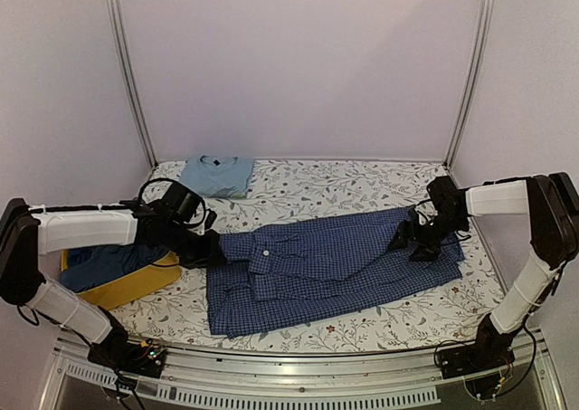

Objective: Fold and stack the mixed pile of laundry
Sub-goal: Adjust the rectangle-folded shirt at the center of the board, then rotate the rectangle-folded shirt at the center of the board.

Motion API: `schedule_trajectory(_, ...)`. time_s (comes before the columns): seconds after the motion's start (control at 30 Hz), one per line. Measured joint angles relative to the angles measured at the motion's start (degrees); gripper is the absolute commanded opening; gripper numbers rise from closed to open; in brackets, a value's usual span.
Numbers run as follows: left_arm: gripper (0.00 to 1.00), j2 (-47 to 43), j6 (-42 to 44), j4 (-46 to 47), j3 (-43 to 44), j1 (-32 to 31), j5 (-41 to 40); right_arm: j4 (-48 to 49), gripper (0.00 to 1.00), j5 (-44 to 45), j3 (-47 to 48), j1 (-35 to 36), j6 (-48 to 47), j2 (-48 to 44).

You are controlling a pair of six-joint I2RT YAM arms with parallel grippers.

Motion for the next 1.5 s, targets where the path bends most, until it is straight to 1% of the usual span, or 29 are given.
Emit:
schedule_trajectory(0.1,0.0,0.9,0.1,0.2,-3.3,-0.7,0.4,0.3,0.82,-0.9,-0.2,-0.9,0.2,0.3)
schedule_trajectory(0.2,0.0,5.0,0.1,0.7,-5.7,-1.2,0.0,0.4,0.82,-1.7,-0.2,-1.5,0.2,0.5)
schedule_trajectory(0.3,0.0,7.5,0.2,2.5,-5.6,-1.9,-0.1,0.5,0.82,-2.4,-0.2,-2.0,0.2,0.7)
schedule_trajectory(0.33,0.05,7.8,0.2,3.2,-5.5,-2.1,0.2,0.5,0.82,-2.6,-0.2,-2.1,0.2,0.8)
schedule_trajectory(0.43,0.34,7.9,0.9,4.3,-5.4,-2.6,0.8,0.3,0.79,-3.0,0.3,-2.4,0.2,1.2)
schedule_trajectory(0.47,0.41,7.3,0.9,4.6,-5.4,-3.0,0.9,0.0,0.79,-2.9,0.6,-2.4,0.1,1.4)
schedule_trajectory(0.53,0.48,4.4,2.1,3.9,-5.7,-4.1,0.9,-0.6,0.77,-2.6,1.0,-2.4,0.1,1.6)
schedule_trajectory(0.63,0.52,-3.3,4.8,2.6,-5.0,-4.7,0.7,-1.8,0.75,-1.0,1.7,-2.2,0.2,1.4)
schedule_trajectory(0.7,0.5,-7.0,6.8,1.3,-2.5,-4.7,-0.2,-2.7,0.74,0.7,1.9,-1.9,0.4,0.6)
schedule_trajectory(0.8,0.44,-6.0,9.5,0.1,4.5,-4.7,-2.6,-3.8,0.71,2.4,2.0,-0.8,1.0,-1.4)
schedule_trajectory(0.83,0.44,-4.1,10.8,-0.2,7.2,-4.7,-3.3,-4.0,0.7,3.0,2.0,-0.2,1.4,-2.0)
schedule_trajectory(0.93,0.39,2.1,12.9,0.2,11.1,-4.7,-5.2,-3.2,0.68,3.4,1.4,1.6,2.6,-2.3)
schedule_trajectory(1.07,0.38,10.0,14.4,-0.5,13.0,-4.5,-6.6,-1.7,0.66,3.9,-0.1,2.4,3.8,0.4)
schedule_trajectory(1.17,0.38,12.6,14.5,-1.1,13.4,-4.3,-7.2,-1.3,0.64,4.0,2.9,1.6,4.0,3.2)
schedule_trajectory(1.23,0.38,12.4,14.4,-1.2,13.4,-4.0,-7.2,-1.3,0.64,4.0,6.2,1.2,3.3,6.1)
schedule_trajectory(1.33,0.38,11.6,14.3,-1.2,13.4,-3.5,-7.6,-1.8,0.63,4.3,14.8,0.7,1.1,12.7)
schedule_trajectory(1.43,0.39,9.5,14.1,-1.1,12.5,-2.8,-7.7,-1.9,0.63,5.1,27.9,0.4,-2.4,22.0)
schedule_trajectory(1.5,0.39,7.8,14.1,-1.1,11.7,-2.5,-7.8,-3.4,0.63,5.3,38.4,0.7,-4.4,28.6)
